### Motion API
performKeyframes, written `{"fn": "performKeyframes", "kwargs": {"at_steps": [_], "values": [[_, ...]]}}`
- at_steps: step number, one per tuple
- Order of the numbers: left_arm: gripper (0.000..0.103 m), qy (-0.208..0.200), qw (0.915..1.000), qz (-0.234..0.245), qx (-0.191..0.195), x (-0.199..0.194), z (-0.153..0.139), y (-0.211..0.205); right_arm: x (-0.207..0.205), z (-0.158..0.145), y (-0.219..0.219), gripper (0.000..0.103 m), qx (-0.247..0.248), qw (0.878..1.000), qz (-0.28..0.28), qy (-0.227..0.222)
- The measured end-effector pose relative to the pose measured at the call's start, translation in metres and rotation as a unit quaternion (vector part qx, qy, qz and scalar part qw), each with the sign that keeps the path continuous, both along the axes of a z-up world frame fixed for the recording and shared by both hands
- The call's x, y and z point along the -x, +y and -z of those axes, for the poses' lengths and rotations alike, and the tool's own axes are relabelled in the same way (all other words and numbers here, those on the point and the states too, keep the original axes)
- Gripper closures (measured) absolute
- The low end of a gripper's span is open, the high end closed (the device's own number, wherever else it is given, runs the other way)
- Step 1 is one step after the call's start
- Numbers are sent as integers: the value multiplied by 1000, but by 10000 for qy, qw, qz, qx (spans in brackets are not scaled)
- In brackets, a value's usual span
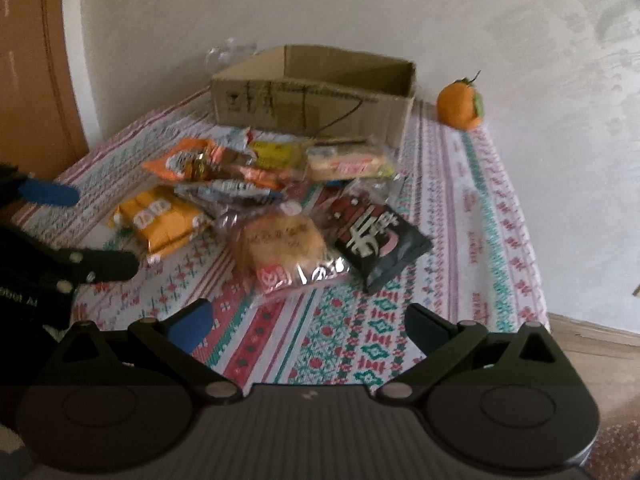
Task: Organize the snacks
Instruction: 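Lower the right tool onto the wrapped bread bun while the left tool approaches the orange wafer packs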
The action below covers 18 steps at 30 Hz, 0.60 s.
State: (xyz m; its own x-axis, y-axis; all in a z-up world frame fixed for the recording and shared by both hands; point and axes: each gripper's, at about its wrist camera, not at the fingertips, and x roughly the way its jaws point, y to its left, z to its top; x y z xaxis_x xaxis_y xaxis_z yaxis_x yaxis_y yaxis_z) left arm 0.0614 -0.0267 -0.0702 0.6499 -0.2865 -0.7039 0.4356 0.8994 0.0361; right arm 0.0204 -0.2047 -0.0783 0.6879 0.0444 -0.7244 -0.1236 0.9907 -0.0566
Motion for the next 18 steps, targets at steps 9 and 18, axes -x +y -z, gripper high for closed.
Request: {"fn": "performKeyframes", "kwargs": {"at_steps": [9,18], "values": [[0,107,9995,220,-189,-12,12,-14,-4,13,1,0,219,9993,-265,116],[0,218,9991,264,-257,-32,21,-22,-10,14,-7,0,118,9986,-499,136]]}}
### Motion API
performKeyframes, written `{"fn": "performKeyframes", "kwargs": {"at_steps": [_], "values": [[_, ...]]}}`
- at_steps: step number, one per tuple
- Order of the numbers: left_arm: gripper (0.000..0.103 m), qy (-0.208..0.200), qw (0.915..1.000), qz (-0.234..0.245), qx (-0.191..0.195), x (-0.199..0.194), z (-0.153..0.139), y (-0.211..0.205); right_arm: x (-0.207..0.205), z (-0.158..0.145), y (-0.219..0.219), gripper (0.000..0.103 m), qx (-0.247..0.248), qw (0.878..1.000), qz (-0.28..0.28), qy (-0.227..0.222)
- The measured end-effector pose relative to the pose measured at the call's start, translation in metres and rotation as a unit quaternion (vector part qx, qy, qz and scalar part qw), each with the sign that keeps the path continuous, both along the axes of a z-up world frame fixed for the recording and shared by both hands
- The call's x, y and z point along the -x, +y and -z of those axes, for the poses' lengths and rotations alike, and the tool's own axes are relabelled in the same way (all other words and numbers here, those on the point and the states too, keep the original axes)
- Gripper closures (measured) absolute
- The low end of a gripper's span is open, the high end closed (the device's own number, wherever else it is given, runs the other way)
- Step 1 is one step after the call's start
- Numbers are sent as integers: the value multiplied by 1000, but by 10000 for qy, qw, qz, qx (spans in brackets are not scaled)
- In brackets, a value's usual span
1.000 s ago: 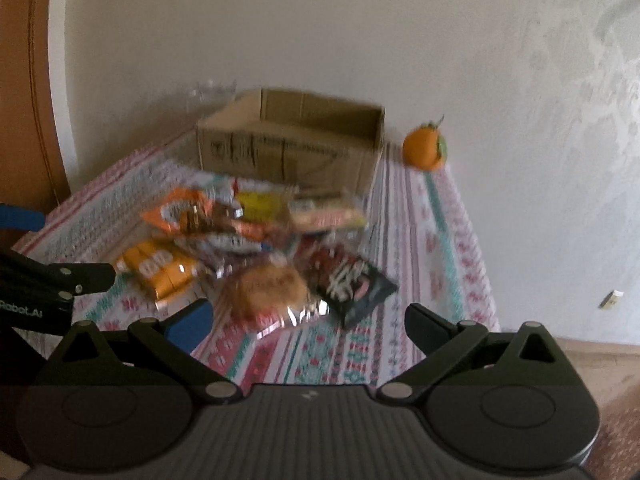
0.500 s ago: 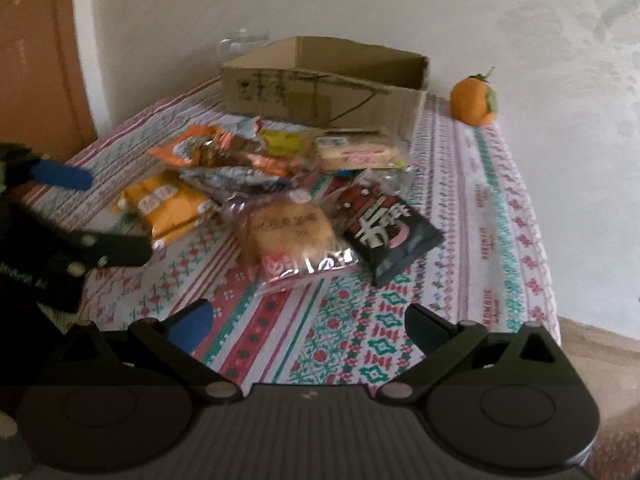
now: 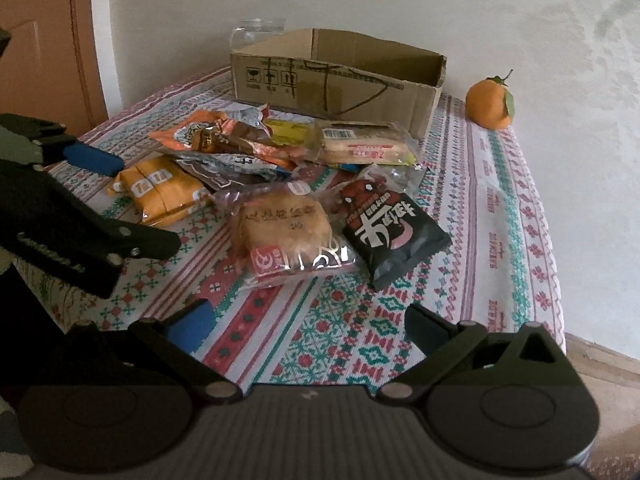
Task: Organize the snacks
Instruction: 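Lower the right tool onto the wrapped bread bun while the left tool approaches the orange wafer packs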
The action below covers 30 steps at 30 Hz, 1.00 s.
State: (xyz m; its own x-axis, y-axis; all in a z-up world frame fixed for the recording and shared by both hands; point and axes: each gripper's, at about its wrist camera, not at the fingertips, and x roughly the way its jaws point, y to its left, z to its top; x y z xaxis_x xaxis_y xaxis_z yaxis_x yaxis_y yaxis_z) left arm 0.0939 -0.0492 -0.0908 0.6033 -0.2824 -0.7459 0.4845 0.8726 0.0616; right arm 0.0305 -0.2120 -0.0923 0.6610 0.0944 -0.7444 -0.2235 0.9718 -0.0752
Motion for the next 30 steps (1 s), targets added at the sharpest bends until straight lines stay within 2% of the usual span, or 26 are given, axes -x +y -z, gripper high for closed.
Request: {"fn": "performKeyframes", "kwargs": {"at_steps": [10,12,16,17,21,30], "values": [[3,113,9999,104,68,-19,5,-2,-7,-5,3,0,-4,9995,-314,-102],[5,157,9997,112,128,-20,5,0,-9,-6,3,0,-22,9992,-387,-120],[19,262,9990,136,326,-22,3,6,-14,-9,4,1,-55,9986,-507,-165],[25,239,9991,115,329,-22,3,7,-16,-10,4,2,-57,9984,-530,-170],[36,250,9988,116,401,-22,0,12,-23,-10,5,8,-85,9978,-633,-181],[36,273,9988,165,380,-20,-1,15,-46,-10,14,21,-54,9944,-1037,-191]]}}
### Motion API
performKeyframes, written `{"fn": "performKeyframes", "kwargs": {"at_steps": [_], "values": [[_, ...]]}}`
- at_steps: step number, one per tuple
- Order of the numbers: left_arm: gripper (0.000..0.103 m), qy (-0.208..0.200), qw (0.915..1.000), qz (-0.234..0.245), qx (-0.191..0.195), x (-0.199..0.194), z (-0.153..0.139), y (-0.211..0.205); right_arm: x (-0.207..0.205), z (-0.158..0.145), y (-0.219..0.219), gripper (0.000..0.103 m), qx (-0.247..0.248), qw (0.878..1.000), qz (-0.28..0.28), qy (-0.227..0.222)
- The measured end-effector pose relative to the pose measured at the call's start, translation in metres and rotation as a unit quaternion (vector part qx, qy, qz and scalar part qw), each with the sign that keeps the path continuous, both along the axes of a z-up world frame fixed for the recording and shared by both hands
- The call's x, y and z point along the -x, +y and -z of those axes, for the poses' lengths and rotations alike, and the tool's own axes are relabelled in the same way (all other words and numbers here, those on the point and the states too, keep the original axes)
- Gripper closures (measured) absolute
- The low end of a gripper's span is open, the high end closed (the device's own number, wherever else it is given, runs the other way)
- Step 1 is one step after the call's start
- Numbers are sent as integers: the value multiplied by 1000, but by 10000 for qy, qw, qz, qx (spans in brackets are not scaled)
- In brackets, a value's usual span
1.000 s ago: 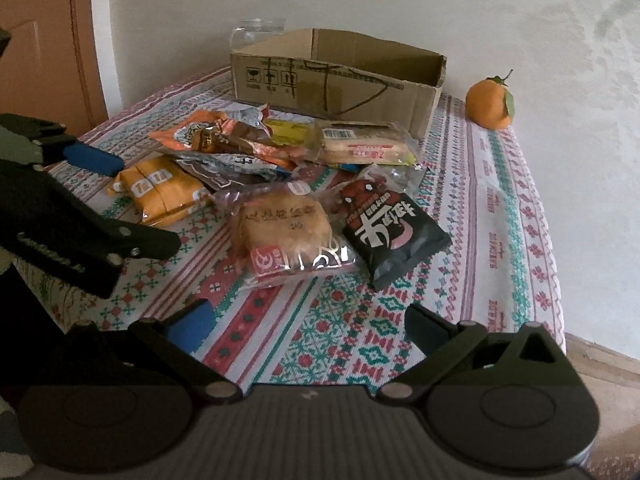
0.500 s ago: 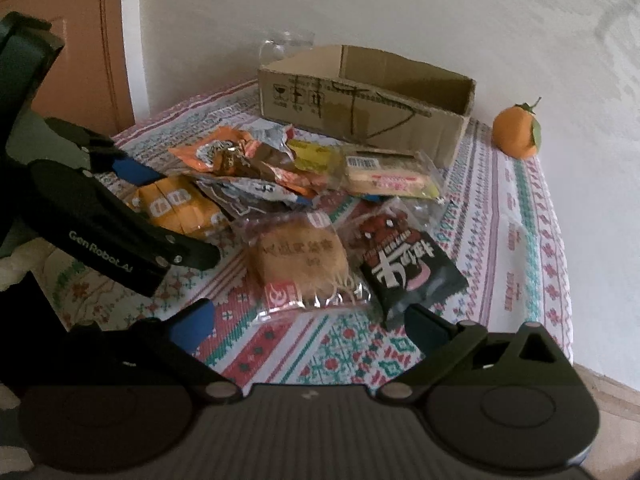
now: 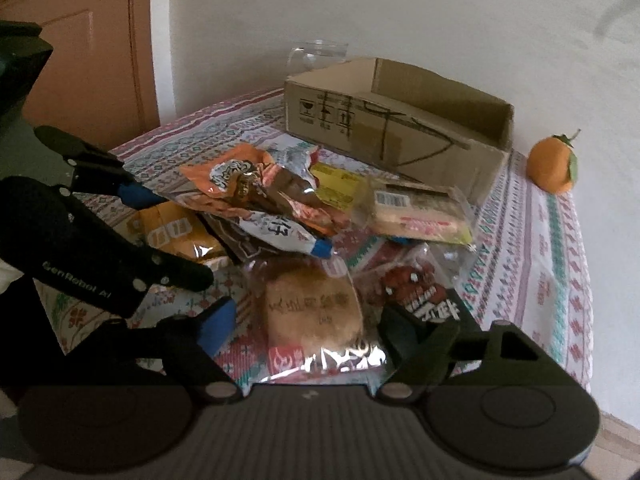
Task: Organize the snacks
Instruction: 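Lower the right tool onto the wrapped bread bun while the left tool approaches the orange wafer packs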
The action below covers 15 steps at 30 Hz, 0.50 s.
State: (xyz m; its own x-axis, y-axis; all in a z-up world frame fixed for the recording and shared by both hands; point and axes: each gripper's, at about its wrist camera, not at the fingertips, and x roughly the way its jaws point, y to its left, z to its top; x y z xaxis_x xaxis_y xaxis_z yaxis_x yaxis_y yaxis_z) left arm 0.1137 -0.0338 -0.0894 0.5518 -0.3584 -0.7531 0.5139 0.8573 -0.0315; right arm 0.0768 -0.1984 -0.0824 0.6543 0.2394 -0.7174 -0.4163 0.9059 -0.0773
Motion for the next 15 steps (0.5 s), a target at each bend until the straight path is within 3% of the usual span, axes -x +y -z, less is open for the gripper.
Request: {"fn": "performKeyframes", "kwargs": {"at_steps": [7,15], "values": [[36,70,10000,20,-48,5,-2,3,-5,2,6,34,62,9998,-158,135],[33,104,9998,73,-182,16,-3,12,1,-2,7,34,103,9993,-316,176]]}}
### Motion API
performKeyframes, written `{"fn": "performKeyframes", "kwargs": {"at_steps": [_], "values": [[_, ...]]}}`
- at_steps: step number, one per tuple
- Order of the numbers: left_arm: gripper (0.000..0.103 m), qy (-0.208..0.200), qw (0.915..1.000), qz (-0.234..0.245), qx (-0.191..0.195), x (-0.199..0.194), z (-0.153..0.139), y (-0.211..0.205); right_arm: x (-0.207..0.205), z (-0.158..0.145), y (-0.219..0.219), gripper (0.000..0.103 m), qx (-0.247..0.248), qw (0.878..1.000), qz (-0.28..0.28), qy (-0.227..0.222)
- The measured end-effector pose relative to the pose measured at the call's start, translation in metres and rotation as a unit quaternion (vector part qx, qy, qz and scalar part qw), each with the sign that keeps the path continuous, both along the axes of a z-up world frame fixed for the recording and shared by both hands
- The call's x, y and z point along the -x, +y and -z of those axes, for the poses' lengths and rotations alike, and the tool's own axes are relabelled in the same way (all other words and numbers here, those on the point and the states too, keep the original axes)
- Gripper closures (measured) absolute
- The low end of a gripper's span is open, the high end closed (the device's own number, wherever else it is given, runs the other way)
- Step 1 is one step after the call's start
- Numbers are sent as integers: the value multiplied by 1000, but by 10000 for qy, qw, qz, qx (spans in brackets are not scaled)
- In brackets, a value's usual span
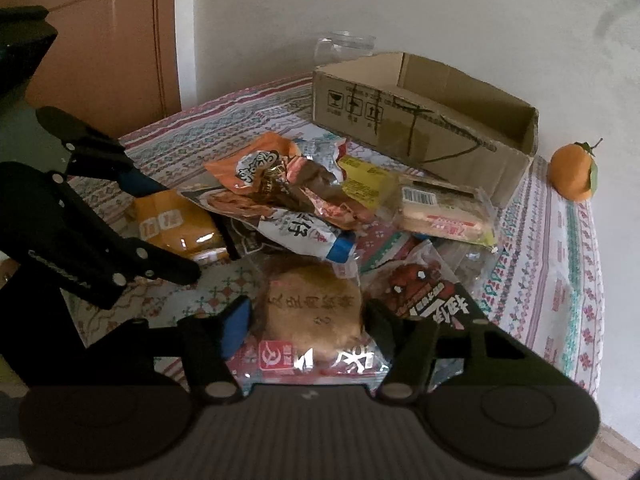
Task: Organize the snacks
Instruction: 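Lower the right tool onto the wrapped bread bun while the left tool approaches the orange wafer packs, then grasp the bun with the right tool while the left tool grasps the wafer packs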
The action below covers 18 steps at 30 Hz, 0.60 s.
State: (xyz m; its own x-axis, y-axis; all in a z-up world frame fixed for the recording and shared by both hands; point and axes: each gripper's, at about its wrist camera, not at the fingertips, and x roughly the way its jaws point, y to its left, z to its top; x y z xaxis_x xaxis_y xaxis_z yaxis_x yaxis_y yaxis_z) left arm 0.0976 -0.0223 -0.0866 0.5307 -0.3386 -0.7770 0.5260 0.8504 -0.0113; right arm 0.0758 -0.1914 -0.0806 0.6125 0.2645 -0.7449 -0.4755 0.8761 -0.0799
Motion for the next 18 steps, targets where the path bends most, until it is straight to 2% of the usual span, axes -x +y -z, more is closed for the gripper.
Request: {"fn": "performKeyframes", "kwargs": {"at_steps": [9,13,18], "values": [[25,-30,9999,-98,52,-10,4,-2,-15,8,0,35,-119,9999,-47,59],[37,-16,10000,-45,76,-11,1,-2,-11,6,0,40,-120,9999,-43,68],[39,23,10000,-39,53,-8,0,0,-5,4,0,41,-93,9999,16,88]]}}
